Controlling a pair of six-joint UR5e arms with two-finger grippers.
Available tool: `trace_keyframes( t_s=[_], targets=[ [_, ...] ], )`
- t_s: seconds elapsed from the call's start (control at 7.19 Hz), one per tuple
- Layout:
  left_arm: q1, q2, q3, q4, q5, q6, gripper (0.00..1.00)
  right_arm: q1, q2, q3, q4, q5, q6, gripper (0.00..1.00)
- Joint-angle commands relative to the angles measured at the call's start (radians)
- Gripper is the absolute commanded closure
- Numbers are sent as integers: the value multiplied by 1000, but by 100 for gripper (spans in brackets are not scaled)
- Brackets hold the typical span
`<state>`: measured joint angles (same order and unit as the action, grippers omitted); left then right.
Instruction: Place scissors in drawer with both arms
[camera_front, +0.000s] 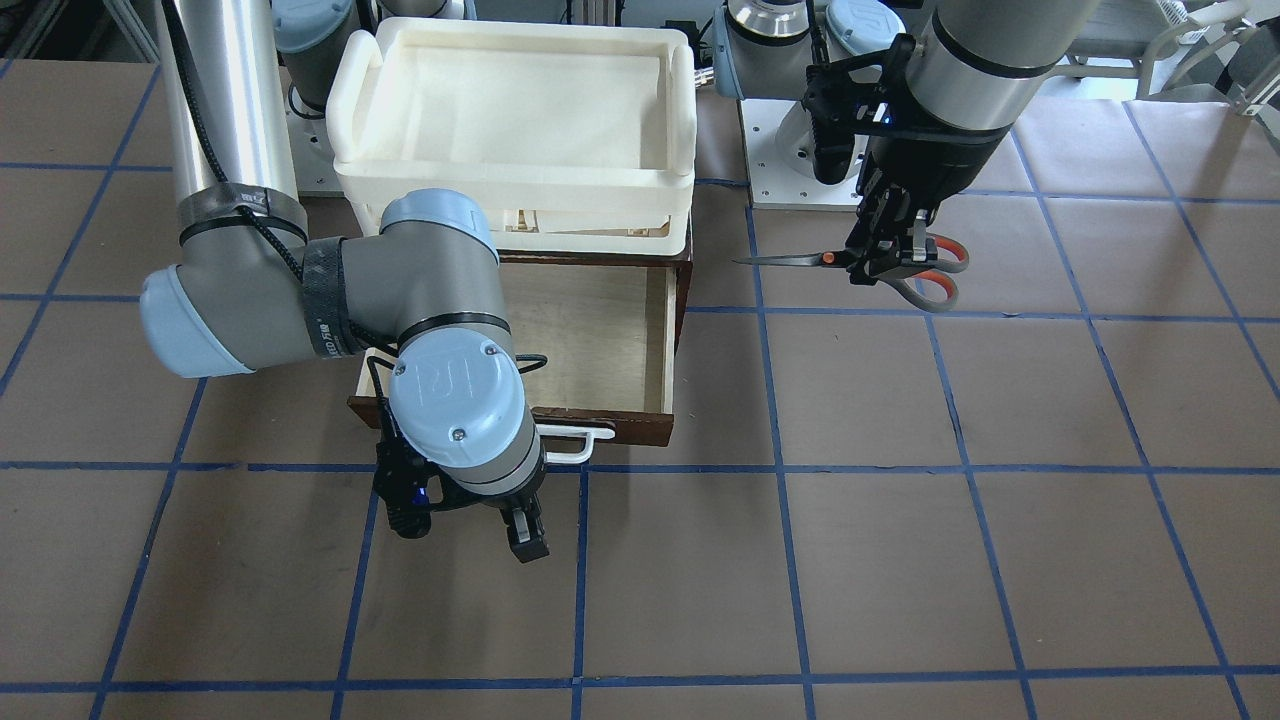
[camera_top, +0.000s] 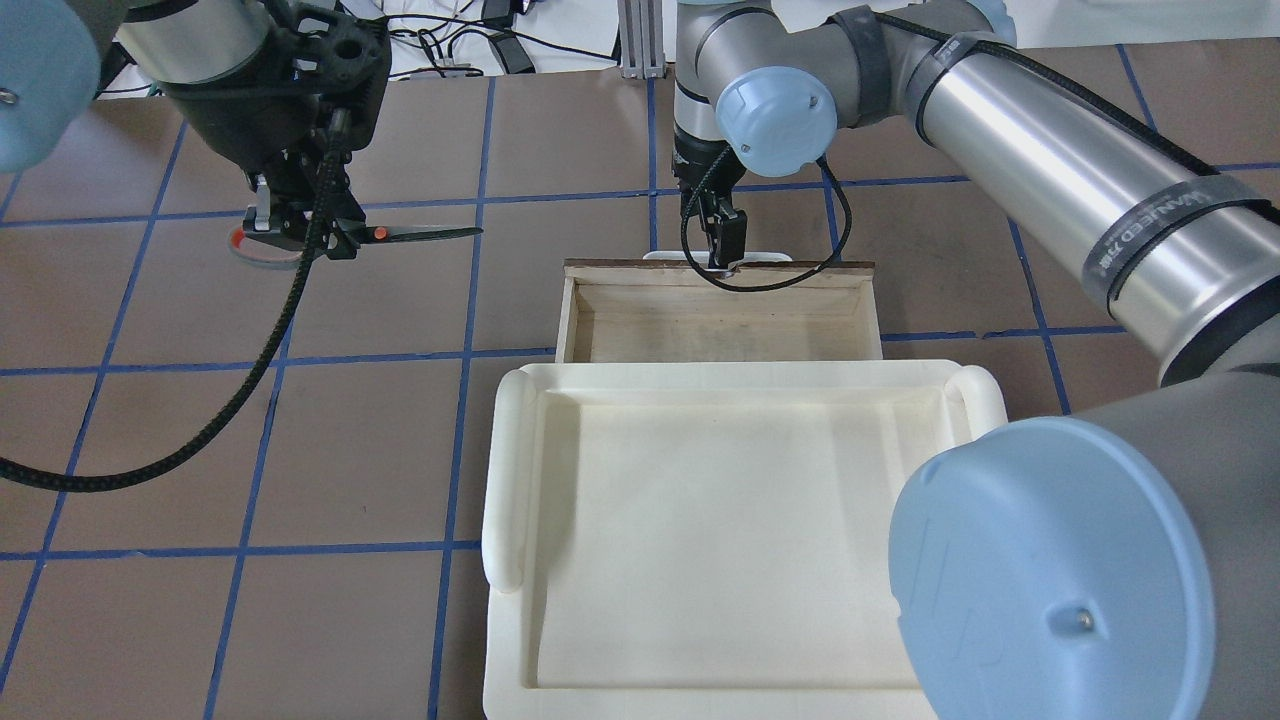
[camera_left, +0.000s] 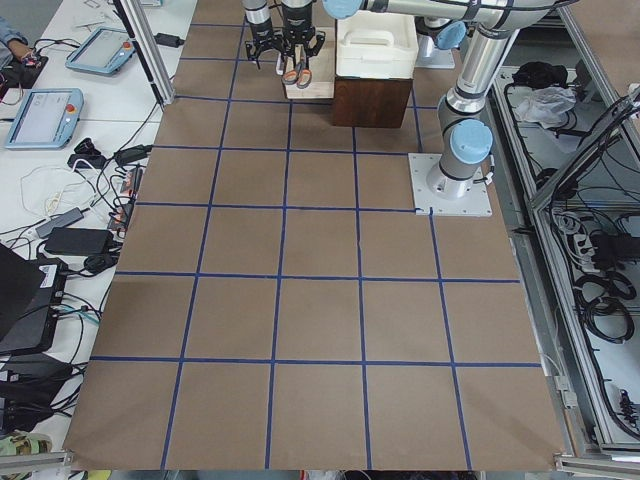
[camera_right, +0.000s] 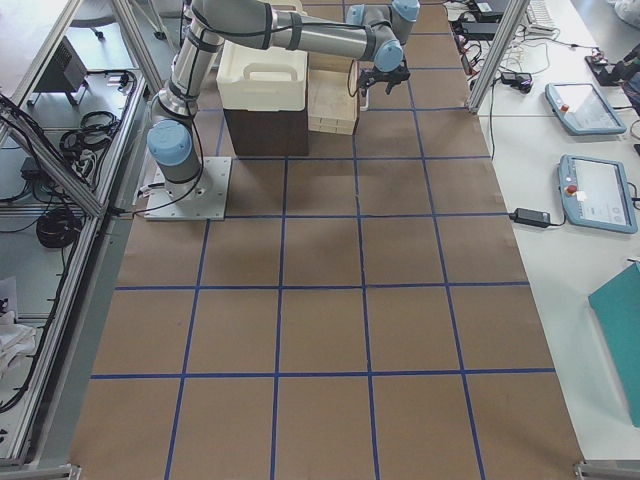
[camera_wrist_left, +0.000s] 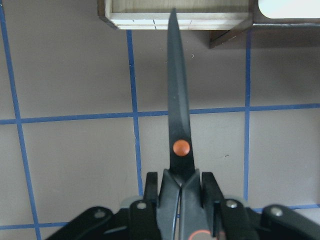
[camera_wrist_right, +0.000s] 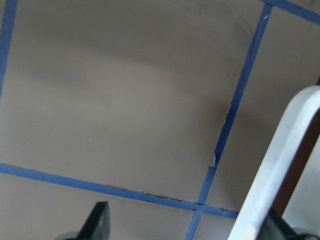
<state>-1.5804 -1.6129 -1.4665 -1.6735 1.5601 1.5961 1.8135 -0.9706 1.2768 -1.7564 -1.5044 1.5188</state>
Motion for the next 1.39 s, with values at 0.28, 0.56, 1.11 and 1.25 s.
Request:
trace_keyframes(
  t_s=[0.28, 0.56, 1.11, 1.25],
  targets=[
    [0, -1, 0, 0, 0, -1, 100, 0, -6, -8, 8, -2, 0, 0],
    [0, -1, -2, 0, 0, -1, 100, 0, -69, -5, 28, -5, -9, 0],
    [-18, 1, -2, 0, -32, -20, 100, -17, -201, 9, 105, -142, -419, 0],
    [-48, -5, 0, 1, -28, -48, 100, -28, -242, 12, 124, -170, -589, 0]
  ],
)
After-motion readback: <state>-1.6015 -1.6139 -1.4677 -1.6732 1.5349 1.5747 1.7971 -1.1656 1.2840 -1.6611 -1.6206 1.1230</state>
